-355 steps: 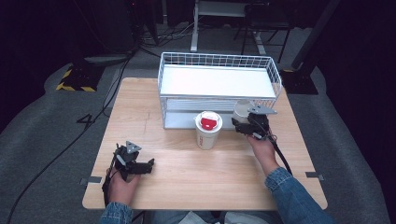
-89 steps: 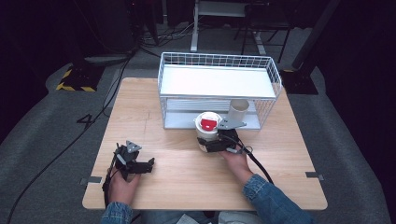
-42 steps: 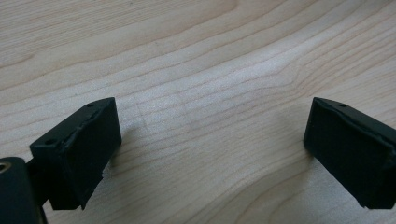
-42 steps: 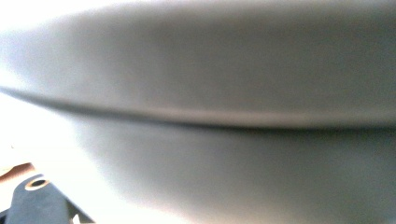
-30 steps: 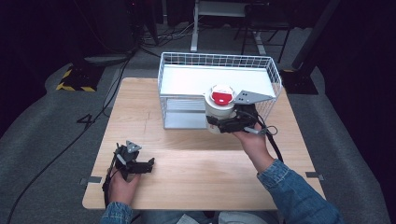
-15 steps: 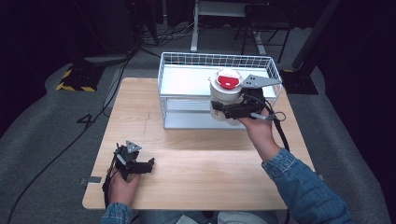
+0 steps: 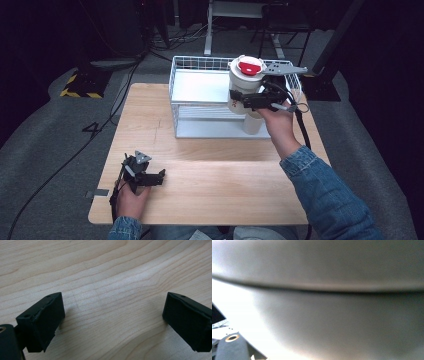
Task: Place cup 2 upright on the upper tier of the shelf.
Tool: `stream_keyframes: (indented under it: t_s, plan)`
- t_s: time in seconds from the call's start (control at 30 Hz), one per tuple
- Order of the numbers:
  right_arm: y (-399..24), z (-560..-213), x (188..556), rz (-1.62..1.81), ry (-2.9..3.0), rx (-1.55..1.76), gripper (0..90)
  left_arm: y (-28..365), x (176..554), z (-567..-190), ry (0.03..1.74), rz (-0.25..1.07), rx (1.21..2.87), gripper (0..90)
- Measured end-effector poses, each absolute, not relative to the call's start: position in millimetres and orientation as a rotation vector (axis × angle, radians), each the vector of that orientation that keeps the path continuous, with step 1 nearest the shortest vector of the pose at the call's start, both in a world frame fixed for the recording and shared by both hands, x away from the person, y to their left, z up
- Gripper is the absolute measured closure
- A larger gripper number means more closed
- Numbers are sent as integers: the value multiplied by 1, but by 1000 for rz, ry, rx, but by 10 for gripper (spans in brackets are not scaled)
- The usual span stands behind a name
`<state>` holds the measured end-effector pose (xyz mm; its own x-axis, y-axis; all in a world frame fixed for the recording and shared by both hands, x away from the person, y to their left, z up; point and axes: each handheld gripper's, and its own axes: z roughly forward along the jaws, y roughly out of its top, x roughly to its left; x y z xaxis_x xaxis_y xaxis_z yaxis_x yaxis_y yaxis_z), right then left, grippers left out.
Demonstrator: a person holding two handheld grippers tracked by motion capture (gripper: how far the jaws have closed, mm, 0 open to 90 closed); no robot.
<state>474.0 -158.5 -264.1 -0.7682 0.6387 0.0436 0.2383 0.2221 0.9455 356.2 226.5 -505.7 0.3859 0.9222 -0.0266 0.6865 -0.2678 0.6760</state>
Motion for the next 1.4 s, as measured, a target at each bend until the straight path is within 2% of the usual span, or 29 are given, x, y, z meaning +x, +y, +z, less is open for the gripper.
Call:
stream_keyframes:
  t_s: [0.5,0.9,1.4]
  plan:
    - [-160,-258,509,1524,2068,864,138,227,356,-505,1376,503,2044,45]
    - [-164,-270,543,1499,2020,959,137,227,356,-505,1375,502,2045,46]
    - [-164,-283,557,1460,2009,996,137,227,356,-506,1375,503,2044,46]
